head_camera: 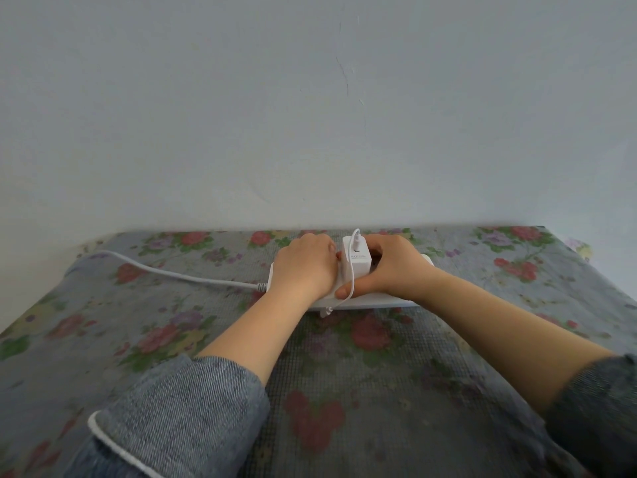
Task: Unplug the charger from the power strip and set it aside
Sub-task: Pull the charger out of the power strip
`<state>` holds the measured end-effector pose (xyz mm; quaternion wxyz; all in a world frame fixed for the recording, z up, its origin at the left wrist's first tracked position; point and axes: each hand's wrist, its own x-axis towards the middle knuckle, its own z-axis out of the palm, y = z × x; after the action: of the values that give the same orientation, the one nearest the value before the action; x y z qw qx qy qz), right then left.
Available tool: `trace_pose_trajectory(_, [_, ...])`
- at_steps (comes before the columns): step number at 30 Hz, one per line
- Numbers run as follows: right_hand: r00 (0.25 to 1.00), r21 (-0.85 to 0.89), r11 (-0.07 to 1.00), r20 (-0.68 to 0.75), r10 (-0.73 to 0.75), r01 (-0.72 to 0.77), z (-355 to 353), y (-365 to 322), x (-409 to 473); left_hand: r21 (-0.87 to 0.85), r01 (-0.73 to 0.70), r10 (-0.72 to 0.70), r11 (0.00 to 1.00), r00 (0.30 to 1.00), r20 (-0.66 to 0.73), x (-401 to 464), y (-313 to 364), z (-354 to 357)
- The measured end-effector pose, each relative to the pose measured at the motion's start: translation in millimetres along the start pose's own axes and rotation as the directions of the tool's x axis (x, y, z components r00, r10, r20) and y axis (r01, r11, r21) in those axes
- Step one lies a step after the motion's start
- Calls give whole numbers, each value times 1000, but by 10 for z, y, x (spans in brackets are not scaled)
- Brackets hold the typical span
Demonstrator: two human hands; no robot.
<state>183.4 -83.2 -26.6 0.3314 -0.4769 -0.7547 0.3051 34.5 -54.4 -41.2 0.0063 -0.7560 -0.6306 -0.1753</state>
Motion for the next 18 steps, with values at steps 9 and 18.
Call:
trace_pose_trajectory(9, [985,451,887,-78,152,-101,-194,140,-37,-71,18,-18,997,1000,6,26,-28,42])
trace_pose_trajectory(18, [993,438,895,-42,111,-82,-157,75,-42,-71,31,-32,997,999,-6,2,-7,26])
